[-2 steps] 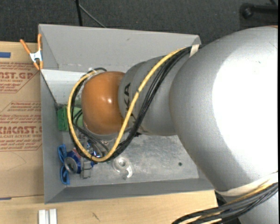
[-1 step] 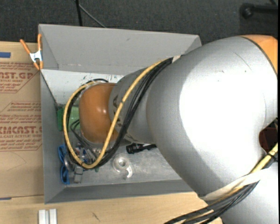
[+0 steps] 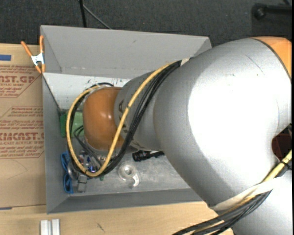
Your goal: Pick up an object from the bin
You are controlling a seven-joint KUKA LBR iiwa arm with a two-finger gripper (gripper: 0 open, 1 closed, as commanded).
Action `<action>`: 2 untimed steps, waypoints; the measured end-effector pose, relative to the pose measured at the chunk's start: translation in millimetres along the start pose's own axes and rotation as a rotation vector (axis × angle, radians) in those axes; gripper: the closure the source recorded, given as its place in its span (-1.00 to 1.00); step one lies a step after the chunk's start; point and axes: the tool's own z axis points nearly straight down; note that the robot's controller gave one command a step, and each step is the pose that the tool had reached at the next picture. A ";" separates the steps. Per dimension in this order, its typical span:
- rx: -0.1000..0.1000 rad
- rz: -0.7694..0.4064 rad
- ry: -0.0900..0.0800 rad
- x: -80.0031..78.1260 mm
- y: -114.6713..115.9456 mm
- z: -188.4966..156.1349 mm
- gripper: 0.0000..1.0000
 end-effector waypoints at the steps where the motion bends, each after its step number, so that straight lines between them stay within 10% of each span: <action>1: -0.003 0.001 -0.007 -2.2 0.5 -2.2 1.00; 2: -0.007 -0.001 -0.014 -3.0 2.2 -108.0 1.00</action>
Offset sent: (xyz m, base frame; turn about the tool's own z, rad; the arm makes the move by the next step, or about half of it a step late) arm 0.0000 0.0000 0.0000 0.0000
